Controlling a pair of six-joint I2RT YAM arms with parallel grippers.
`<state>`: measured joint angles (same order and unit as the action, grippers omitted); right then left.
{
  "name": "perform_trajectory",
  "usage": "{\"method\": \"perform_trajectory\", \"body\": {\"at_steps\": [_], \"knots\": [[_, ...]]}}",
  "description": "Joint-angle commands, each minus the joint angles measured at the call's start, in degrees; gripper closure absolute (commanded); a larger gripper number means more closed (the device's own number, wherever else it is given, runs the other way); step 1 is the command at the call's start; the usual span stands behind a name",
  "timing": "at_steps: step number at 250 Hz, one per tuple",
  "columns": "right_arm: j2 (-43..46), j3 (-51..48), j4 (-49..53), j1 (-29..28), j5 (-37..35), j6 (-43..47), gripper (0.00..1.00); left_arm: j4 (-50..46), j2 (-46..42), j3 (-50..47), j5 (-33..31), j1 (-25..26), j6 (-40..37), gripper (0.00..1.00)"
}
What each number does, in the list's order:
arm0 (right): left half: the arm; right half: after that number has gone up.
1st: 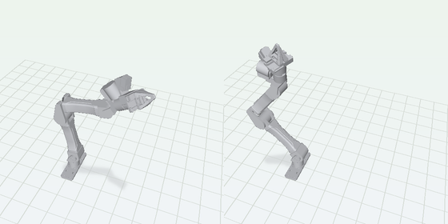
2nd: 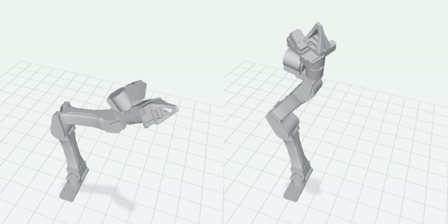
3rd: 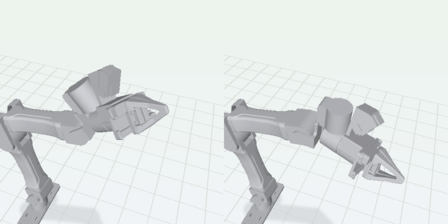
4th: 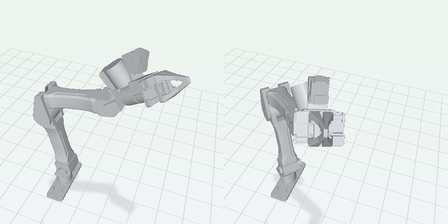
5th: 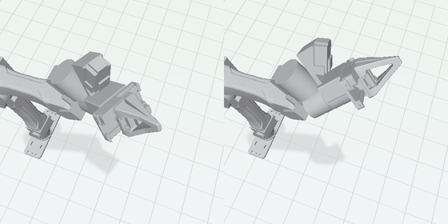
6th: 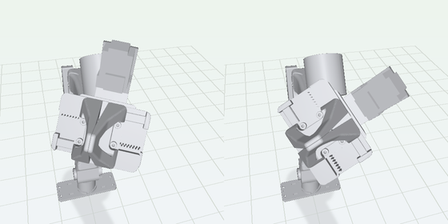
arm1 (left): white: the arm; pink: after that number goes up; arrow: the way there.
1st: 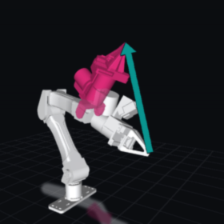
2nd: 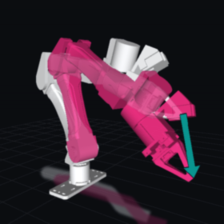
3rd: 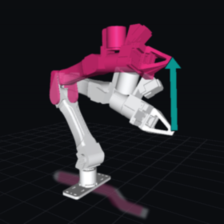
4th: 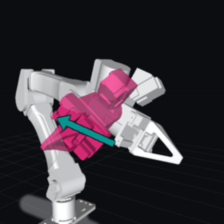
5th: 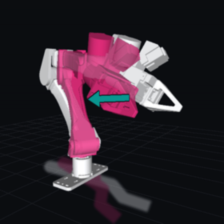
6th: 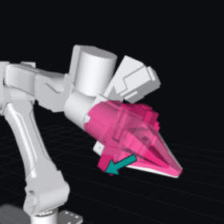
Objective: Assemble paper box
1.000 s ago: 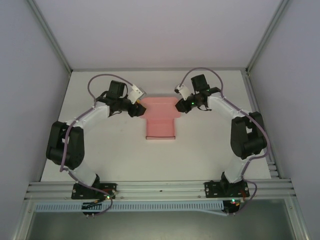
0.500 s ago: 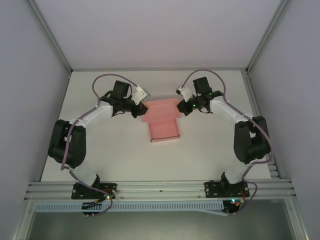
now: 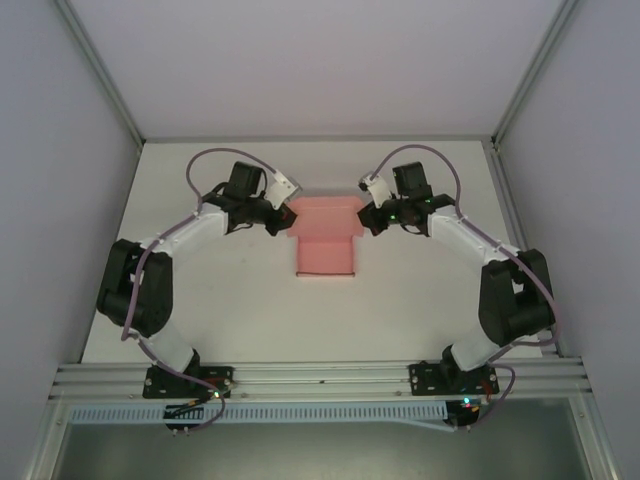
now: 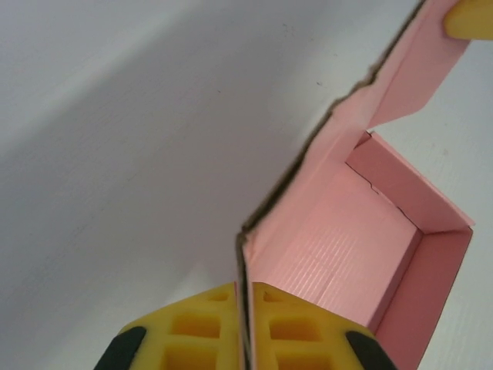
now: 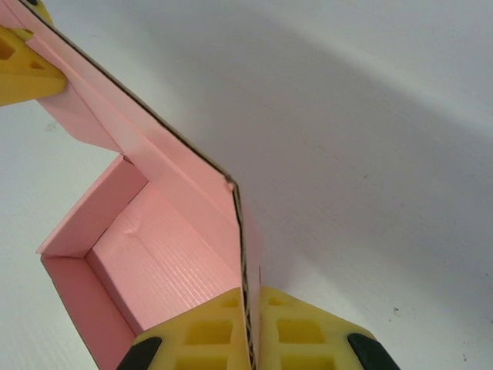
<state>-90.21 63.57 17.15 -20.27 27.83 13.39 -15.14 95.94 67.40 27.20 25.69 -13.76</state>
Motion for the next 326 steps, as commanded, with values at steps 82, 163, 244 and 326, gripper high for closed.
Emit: {"method": "perform_trajectory", "body": {"at_steps": [82, 163, 244, 326], "knots": [[3.59, -7.03, -23.45, -14.94, -49.55, -39.41, 1.0, 21.13, -3.04, -4.01, -44.17, 16.01, 38.77, 1.0], [-1.62, -14.59, -45.77, -18.72, -52.4, -40.97, 1.0, 44.29, 0.81, -10.76, -50.34, 19.19, 43.34, 1.0], [-3.09, -20.88, -50.83, -18.73, -41.55, -34.93, 1.0, 52.31, 3.32, -11.23, -45.74, 18.7, 46.44, 1.0], [-4.59, -25.01, -54.31, -18.75, -41.31, -31.89, 1.0, 66.25, 2.58, -26.1, -41.96, 18.96, 40.72, 1.0]]}}
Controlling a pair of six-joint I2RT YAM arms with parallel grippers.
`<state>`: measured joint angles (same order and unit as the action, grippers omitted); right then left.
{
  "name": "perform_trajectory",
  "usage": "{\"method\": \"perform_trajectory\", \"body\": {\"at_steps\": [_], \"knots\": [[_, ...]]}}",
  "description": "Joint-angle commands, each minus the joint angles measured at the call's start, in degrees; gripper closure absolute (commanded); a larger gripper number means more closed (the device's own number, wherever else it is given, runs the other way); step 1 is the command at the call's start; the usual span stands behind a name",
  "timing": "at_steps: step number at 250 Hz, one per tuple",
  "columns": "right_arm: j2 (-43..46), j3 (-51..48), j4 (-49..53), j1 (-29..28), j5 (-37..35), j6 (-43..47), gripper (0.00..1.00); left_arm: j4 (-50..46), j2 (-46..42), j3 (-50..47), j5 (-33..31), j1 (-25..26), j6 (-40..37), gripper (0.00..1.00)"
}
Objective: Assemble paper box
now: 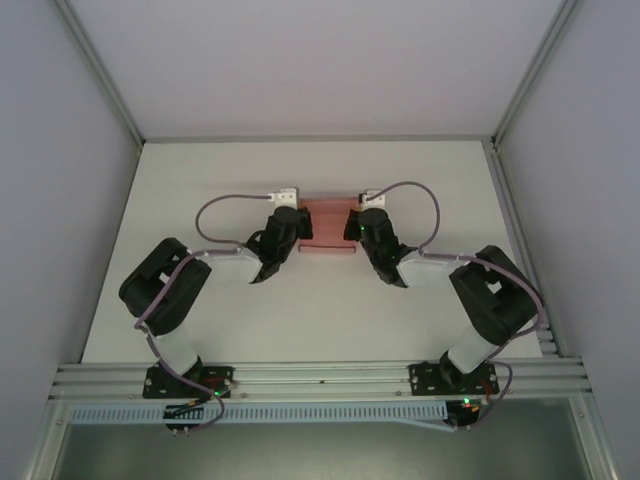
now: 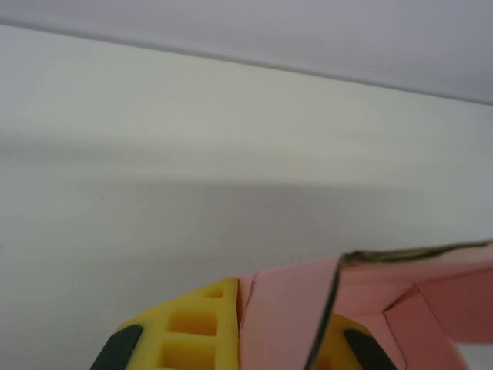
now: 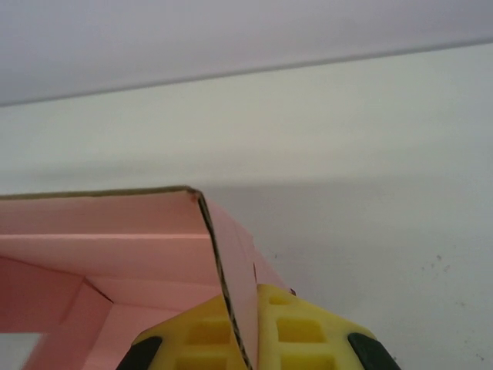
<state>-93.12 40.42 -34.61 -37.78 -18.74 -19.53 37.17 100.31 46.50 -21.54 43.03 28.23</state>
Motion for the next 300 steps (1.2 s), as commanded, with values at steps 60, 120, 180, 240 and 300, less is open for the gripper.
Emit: {"method": "perform_trajectory", "body": {"at_steps": [60, 120, 180, 240, 300], "knots": [[0.09, -8.23, -6.56, -1.29, 6.28, 3.96, 1.0, 14.27, -3.8, -10.62, 8.09, 2.79, -5.86, 0.99], [0.19, -15.22, -11.16, -2.73, 7.12, 7.01, 1.0, 15.89, -6.42, -15.36, 5.69, 4.56, -6.77, 0.81], [1.84, -15.95, -6.76, -5.65, 1.43, 9.34, 1.0, 4.41, -13.36, -13.69, 6.65, 6.28, -7.4, 0.24], [1.12, -16.42, -4.28, -5.85, -1.23, 7.14, 1.0, -17.67, -23.17, -8.52, 0.59, 9.22, -4.76, 0.0], [1.43, -16.91, -2.93, -6.21, 0.23, 5.69, 1.0, -50.7, -25.49, 6.34, -9.58, 10.12, 11.67, 0.01]]}}
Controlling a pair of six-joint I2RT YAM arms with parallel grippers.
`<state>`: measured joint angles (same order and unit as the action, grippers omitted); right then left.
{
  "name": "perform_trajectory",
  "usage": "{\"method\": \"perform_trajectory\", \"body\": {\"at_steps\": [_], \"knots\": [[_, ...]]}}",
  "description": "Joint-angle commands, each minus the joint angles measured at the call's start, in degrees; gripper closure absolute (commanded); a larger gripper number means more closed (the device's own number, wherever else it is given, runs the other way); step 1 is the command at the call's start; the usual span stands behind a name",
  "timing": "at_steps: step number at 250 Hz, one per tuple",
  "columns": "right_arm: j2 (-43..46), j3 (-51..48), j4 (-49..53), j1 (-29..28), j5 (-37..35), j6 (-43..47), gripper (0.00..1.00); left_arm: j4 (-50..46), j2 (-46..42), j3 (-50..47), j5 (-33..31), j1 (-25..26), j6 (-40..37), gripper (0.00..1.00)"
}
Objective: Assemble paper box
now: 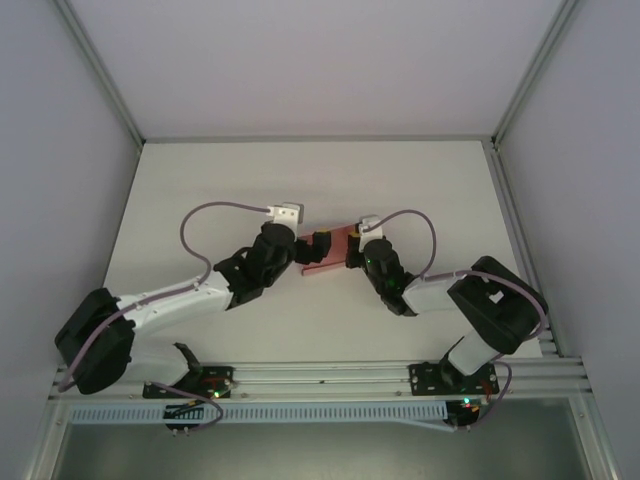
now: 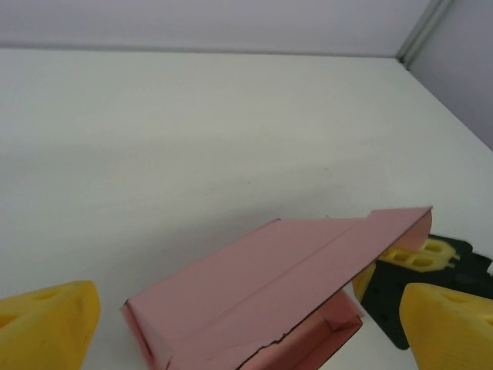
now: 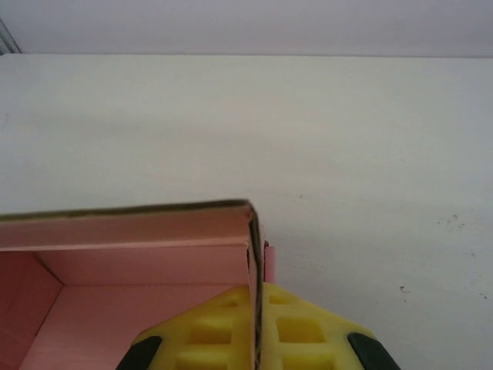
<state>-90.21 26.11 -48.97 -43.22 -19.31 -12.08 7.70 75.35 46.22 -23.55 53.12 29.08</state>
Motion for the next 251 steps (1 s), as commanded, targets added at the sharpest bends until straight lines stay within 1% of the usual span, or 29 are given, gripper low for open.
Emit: {"method": "perform_trajectory", "body": {"at_steps": [1, 19, 35, 79, 95, 114, 142, 176, 205, 214, 225, 237, 246, 251], "knots": [[-1.51, -2.62, 11.43, -0.84, 0.83, -1.79, 1.0, -21.64, -0.5, 6.83, -7.7, -0.01, 11.17, 0.0], [-1.83, -2.72, 11.92, -1.21, 0.97, -2.32, 1.0, -27.45, 0.81, 10.11, -7.4, -1.85, 17.54, 0.01], [-2.3, -2.78, 12.57, -1.42, 0.96, -2.61, 0.99, -27.09, 2.1, 10.68, -2.53, -5.03, 18.98, 0.0], [-2.3, -3.59, 12.55, -1.64, 0.06, -3.75, 0.98, -15.7, 7.38, 7.22, 16.58, -14.08, 20.91, 0.0], [-1.57, -3.55, 13.41, -1.62, -0.08, -3.57, 0.97, -10.51, 9.0, 5.22, 22.13, -15.82, 21.01, 0.0], [-1.33, -3.31, 14.31, -1.68, 0.3, -3.72, 0.96, -5.89, 10.27, 3.54, 26.26, -16.64, 20.57, 0.01], [-1.68, -3.09, 15.14, -1.83, 1.11, -3.92, 0.93, -4.47, 12.06, 2.93, 27.71, -16.6, 20.11, 0.03], [-1.24, -3.17, 16.13, -2.21, 0.25, -4.4, 0.91, -3.63, 15.0, 1.09, 30.11, -16.59, 19.99, 0.16], [0.27, -3.37, 17.29, -2.51, 0.31, -4.47, 0.88, -3.99, 17.12, -0.16, 29.74, -16.66, 19.84, 0.23], [1.01, -3.39, 17.94, -2.56, 0.62, -4.29, 0.85, -4.35, 17.68, -0.17, 29.29, -16.65, 19.68, 0.25], [2.0, -3.23, 19.29, -2.53, 0.72, -4.52, 0.79, -4.41, 18.23, -0.29, 28.85, -16.57, 19.35, 0.27], [3.41, -2.87, 21.29, -2.61, 1.24, -4.58, 0.78, -4.46, 18.92, -0.21, 28.39, -16.59, 19.15, 0.32], [4.83, -2.64, 22.68, -2.54, 1.37, -4.45, 0.75, -4.71, 19.41, -0.07, 28.1, -16.73, 18.82, 0.34], [5.56, -2.71, 23.33, -2.58, 1.43, -4.34, 0.73, -4.81, 19.61, 0.09, 27.97, -16.67, 18.82, 0.38]]}}
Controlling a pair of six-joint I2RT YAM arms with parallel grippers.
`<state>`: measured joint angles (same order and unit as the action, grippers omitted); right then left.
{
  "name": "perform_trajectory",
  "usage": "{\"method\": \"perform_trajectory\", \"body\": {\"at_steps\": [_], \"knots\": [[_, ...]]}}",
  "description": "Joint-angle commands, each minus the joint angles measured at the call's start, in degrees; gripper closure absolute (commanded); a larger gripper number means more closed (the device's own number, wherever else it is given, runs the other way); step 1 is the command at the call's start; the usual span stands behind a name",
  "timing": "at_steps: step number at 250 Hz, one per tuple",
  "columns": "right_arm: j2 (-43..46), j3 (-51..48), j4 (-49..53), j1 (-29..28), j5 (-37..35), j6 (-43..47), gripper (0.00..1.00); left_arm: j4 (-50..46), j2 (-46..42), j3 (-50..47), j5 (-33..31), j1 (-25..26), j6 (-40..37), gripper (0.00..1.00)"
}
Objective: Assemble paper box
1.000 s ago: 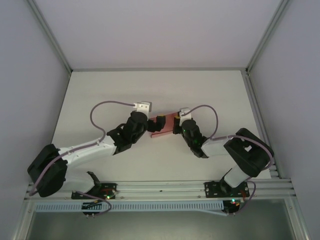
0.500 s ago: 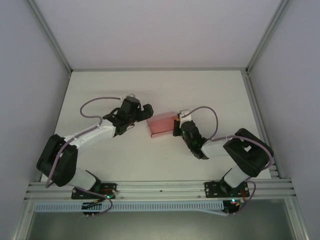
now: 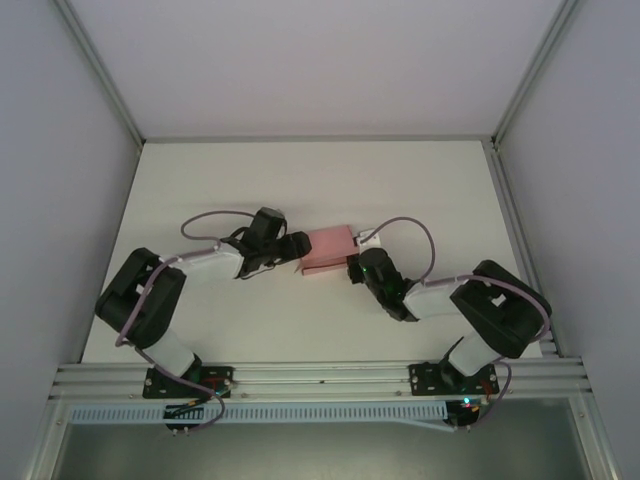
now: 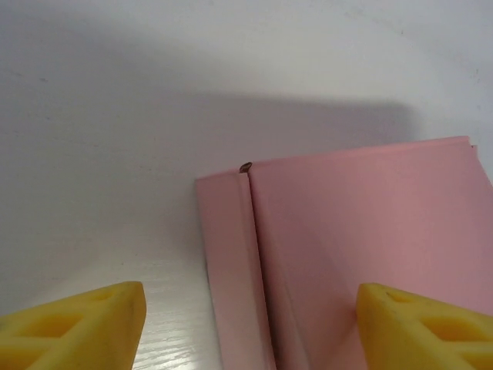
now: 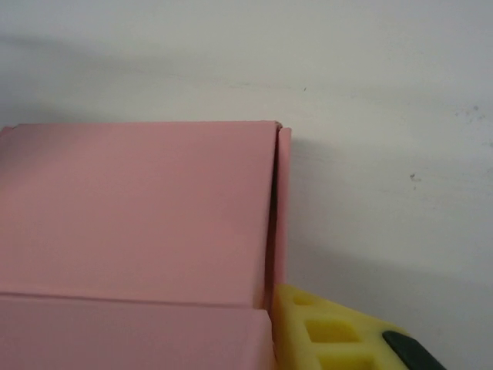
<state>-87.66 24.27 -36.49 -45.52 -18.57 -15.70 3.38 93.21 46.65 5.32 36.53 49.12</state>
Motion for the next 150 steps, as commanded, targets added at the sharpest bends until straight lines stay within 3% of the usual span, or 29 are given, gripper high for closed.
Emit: {"method": "perform_trajectory", "body": {"at_steps": [1, 13, 29, 79, 123, 138, 150], "knots": [[3.18, -0.93, 10.97, -0.28, 0.7, -0.68, 0.73, -0.48, 1.77, -0.34, -0.92, -0.07, -1.22, 0.38], [5.34, -1.03, 12.49, -0.28, 0.7, -0.64, 0.69, -0.15, 2.28, -0.35, -0.84, -0.13, -1.4, 0.43], [8.44, -1.82, 13.92, -0.36, 0.64, -0.33, 0.57, 0.22, 2.74, -0.35, -0.88, -0.19, -1.36, 0.44], [20.95, -3.11, 29.59, -0.3, 3.6, -1.61, 0.45, 2.16, 3.22, -0.43, -0.35, -0.57, -1.68, 0.47], [30.13, -5.02, 33.6, -0.06, 3.91, -3.57, 0.18, 9.75, 4.52, -2.73, 6.34, -2.66, -1.33, 0.7], [30.79, -3.84, 33.88, 0.73, 4.16, -3.47, 0.01, 11.62, 4.57, -3.12, 7.85, -3.15, -2.03, 0.77], [30.62, -1.95, 34.82, 1.86, 5.9, -3.46, 0.0, 12.54, 4.04, -3.38, 8.33, -3.37, -2.66, 0.82]]}}
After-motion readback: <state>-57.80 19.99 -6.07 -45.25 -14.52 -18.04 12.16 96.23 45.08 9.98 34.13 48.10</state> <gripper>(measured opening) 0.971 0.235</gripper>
